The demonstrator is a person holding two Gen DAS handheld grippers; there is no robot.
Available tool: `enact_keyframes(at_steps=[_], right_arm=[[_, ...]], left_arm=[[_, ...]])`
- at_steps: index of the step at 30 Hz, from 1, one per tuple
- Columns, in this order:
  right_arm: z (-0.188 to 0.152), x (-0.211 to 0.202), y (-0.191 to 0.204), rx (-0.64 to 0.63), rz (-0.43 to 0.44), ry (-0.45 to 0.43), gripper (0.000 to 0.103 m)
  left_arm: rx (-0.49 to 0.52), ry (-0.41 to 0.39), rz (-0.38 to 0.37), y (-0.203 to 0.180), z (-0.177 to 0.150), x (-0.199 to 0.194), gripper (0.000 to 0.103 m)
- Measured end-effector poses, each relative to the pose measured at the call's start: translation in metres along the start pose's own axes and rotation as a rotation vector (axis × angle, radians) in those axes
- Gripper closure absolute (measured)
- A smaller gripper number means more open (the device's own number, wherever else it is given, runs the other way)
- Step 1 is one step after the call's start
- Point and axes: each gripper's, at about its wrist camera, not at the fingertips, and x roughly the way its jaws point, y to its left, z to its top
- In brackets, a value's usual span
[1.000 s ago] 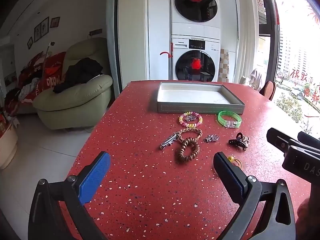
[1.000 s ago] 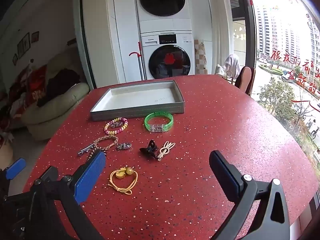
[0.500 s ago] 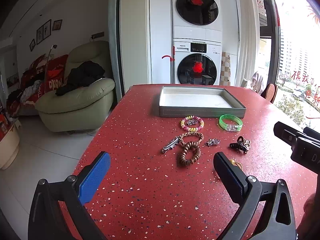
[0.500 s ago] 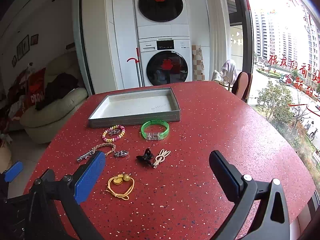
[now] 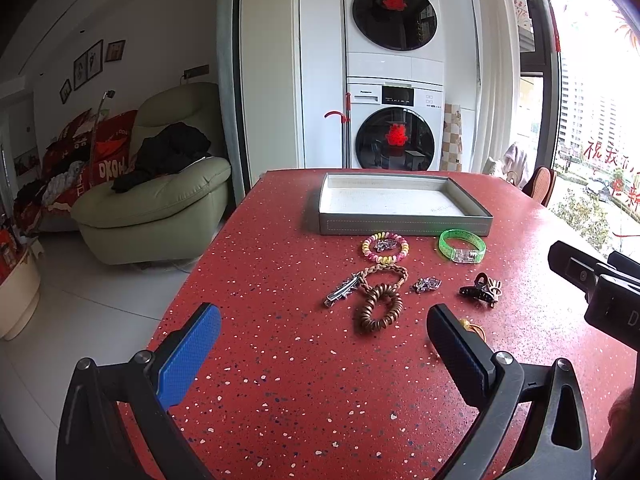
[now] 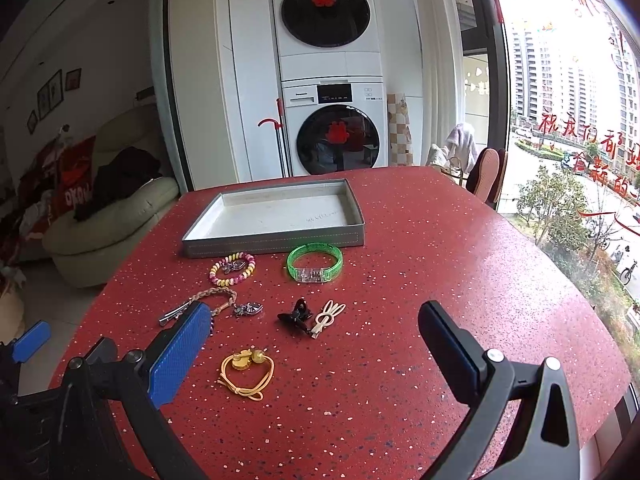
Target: Organize jewelry
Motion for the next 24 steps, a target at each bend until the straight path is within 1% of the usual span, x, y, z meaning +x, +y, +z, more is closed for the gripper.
enact_keyframes(at_steps=[24], right_arm=[[0.0001, -0.0013, 0.0022, -0.007, 0.01, -0.003, 0.0]], left_arm=[[-0.004, 0.0, 0.006, 0.0019, -0.0006, 0.0008, 0.0]])
